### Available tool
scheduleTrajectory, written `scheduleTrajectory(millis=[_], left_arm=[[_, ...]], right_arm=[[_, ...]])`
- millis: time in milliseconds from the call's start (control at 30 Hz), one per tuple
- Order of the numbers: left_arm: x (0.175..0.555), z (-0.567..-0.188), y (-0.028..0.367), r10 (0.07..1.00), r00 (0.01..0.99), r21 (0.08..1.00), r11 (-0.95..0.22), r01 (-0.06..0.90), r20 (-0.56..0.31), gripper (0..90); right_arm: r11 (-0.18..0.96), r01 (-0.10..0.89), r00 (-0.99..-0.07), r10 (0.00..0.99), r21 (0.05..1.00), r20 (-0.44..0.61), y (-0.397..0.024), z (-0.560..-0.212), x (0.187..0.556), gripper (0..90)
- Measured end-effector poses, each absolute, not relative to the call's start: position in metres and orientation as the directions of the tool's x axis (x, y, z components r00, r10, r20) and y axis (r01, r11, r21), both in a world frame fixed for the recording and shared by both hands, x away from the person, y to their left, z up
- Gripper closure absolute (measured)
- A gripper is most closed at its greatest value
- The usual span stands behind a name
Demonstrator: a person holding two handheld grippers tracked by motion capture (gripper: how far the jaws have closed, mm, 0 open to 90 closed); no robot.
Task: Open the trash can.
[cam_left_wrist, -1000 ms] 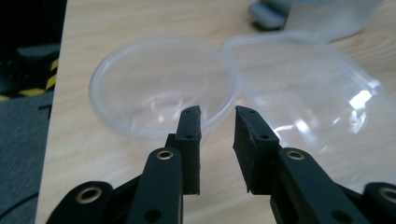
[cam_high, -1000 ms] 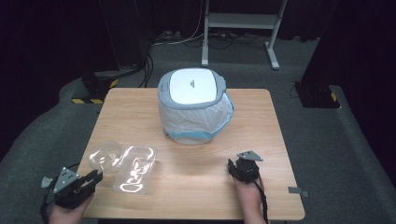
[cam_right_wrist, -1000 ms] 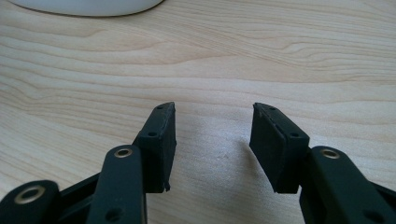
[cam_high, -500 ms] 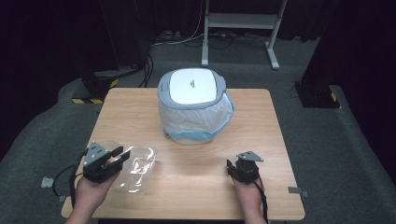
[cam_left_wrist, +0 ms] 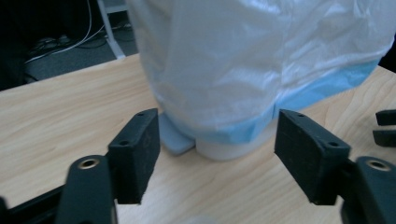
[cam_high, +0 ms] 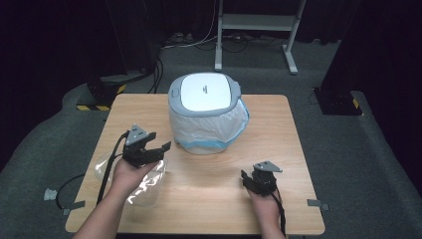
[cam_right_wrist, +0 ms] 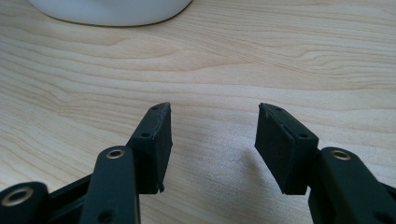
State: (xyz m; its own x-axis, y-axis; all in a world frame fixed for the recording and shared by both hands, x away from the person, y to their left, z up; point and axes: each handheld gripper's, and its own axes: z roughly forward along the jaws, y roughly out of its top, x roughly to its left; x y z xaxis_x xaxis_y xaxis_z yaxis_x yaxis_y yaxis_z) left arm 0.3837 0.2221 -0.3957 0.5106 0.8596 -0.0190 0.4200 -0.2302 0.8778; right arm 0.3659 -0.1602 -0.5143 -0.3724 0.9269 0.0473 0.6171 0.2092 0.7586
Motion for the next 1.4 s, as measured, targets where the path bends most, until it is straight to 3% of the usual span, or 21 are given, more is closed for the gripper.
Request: scheduleTrajectory(millis=[133, 433, 600, 767, 1033, 1400], left_arm=[[0.402, -0.392, 0.211, 0.86, 0.51, 0.884, -0.233, 0.405, -0.007, 24.6], [0.43, -0.39, 0.193, 0.852, 0.523, 0.876, -0.261, 0.407, 0.011, 22.1], [0.437, -0.394, 0.19, 0.832, 0.554, 0.878, -0.237, 0.416, -0.038, 23.2], [0.432, -0.396, 0.187, 0.824, 0.567, 0.891, -0.247, 0.382, -0.015, 39.3], [0.424, -0.398, 0.191, 0.828, 0.56, 0.909, -0.227, 0.351, -0.01, 88.3], [0.409, -0.393, 0.183, 0.817, 0.576, 0.917, -0.246, 0.313, 0.022, 89.8]], right_arm=[[0.206, 0.618, -0.374, 0.926, 0.759, 0.053, -0.16, -0.514, 0.366, 45.8], [0.208, 0.618, -0.38, 0.923, 0.758, 0.057, -0.16, -0.515, 0.367, 45.7], [0.208, 0.62, -0.383, 0.922, 0.756, 0.06, -0.16, -0.515, 0.367, 45.7], [0.211, 0.619, -0.385, 0.921, 0.756, 0.058, -0.16, -0.516, 0.367, 45.8], [0.219, 0.618, -0.388, 0.92, 0.755, 0.051, -0.158, -0.516, 0.367, 46.0], [0.224, 0.616, -0.392, 0.919, 0.756, 0.048, -0.158, -0.516, 0.367, 46.3]])
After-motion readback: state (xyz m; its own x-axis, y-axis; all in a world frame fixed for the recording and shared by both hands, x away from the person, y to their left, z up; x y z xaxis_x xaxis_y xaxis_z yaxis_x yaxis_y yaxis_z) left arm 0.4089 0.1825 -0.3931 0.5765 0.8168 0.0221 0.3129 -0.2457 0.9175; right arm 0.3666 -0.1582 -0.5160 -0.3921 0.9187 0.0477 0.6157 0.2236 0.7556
